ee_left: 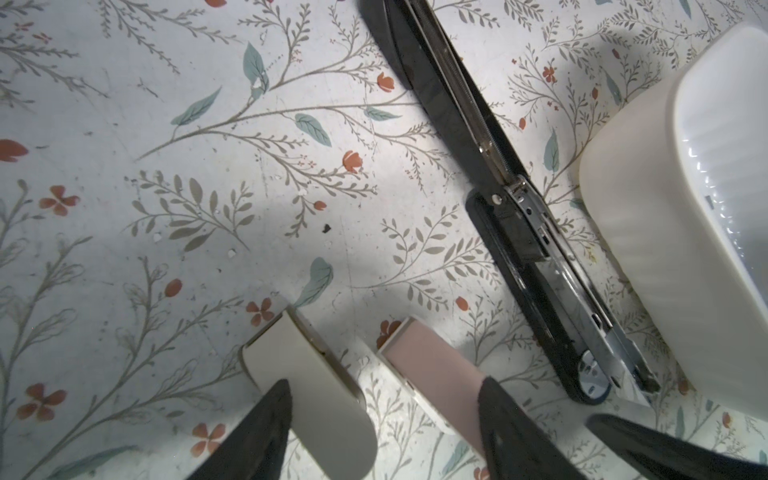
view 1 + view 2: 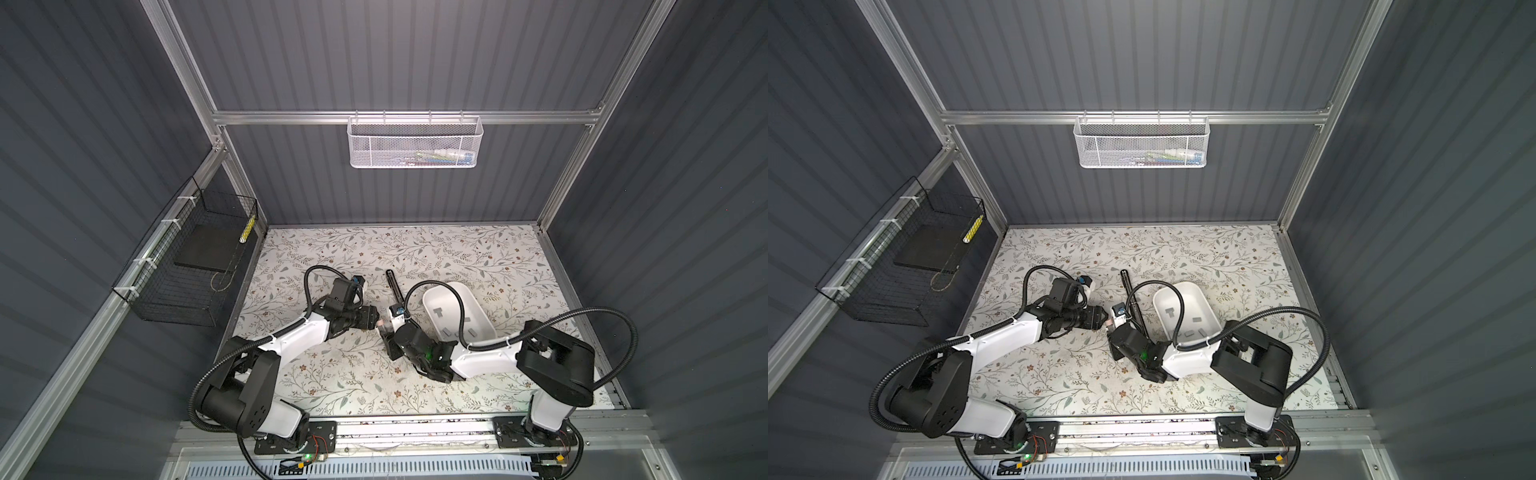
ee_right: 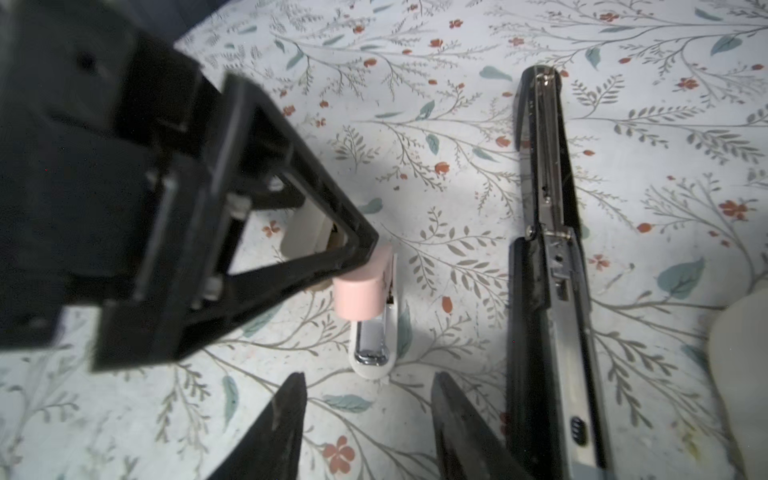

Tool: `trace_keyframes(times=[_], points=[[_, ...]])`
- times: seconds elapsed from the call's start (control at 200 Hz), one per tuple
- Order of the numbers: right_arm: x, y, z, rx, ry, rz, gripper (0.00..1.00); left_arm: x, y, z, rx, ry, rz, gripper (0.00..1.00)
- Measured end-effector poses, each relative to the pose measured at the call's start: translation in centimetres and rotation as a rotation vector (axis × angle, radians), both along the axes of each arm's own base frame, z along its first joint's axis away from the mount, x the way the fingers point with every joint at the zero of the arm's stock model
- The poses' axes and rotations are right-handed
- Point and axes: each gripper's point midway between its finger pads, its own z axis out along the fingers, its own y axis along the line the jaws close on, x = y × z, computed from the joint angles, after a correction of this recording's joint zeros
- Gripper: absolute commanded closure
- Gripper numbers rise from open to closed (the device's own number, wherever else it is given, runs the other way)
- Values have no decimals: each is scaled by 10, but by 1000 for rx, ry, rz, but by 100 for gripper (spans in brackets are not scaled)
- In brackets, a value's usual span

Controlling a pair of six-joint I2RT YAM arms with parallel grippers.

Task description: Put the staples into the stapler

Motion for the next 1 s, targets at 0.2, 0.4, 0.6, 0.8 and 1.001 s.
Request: trace_keyframes(times=[0.2,0.4,0.6,0.8,1.001], points=[[4,1,23,37,-15,-2,80,0,-2,7,-6,-21,-12,38],[23,9,21,32,21,-21,81,0,-2,9,-8,-28,-14,43],[27,21,16,12,42,-8,76,0,-2,16,-17,-47,-14,45],[36,26,0,-42,73,-19,75,1,0,15,-6,-49,-5,45],[38,24,-18,-86,103,-25,75,1,-2,19,-14,-57,-14,46]])
